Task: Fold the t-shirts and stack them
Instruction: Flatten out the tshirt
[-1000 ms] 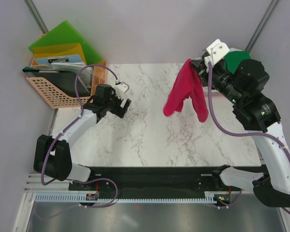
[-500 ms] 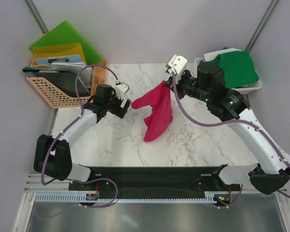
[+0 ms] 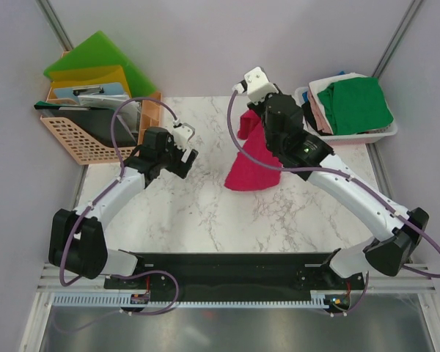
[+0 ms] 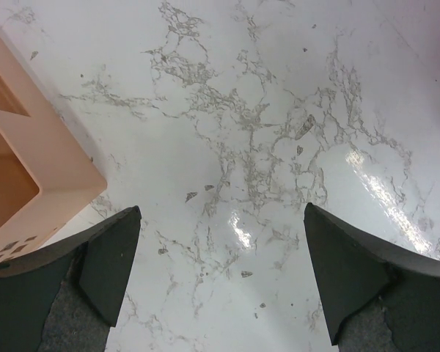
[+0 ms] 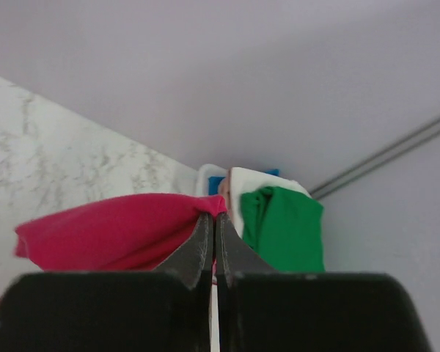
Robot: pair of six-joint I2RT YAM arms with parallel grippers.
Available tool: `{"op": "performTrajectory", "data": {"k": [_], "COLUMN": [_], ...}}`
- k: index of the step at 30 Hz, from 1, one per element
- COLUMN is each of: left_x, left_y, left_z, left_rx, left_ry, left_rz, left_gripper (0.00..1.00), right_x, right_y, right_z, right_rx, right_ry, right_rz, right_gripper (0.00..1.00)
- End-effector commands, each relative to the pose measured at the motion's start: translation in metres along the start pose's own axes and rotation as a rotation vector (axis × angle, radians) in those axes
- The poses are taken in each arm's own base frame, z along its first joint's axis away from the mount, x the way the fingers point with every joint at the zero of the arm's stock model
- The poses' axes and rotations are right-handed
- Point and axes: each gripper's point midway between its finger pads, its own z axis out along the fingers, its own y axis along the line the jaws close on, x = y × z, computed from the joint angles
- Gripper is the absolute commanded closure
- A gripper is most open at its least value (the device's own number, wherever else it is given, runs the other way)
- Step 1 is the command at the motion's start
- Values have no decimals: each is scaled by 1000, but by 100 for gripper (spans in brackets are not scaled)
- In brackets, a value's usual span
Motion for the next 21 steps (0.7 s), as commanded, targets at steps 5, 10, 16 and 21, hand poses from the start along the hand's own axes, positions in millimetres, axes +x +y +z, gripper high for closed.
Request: {"op": "performTrajectory", "data": {"k": [5,10,16,21], "left_x": [-9,-10,-14,-18], "left_y": [1,0,6,11], "left_z": [-3,-7,-8,-10], "left_rx": [-2,-3,-34,-57], "left_ry": [-30,-37,-54,-55], "left_rz": [42,43,30,32], "left_gripper": [0,0,0,0], "right_x": [-14,-13,-19,-12], "right_y": [-82,-25,57,95], "right_z": [-15,0,-32,-40], "right_rx": [468,120,-423,-575], "right_ry": [55,50,-28,-14], "right_rz": [-11,-95,12,21], "right_gripper": [100,100,100,100]}}
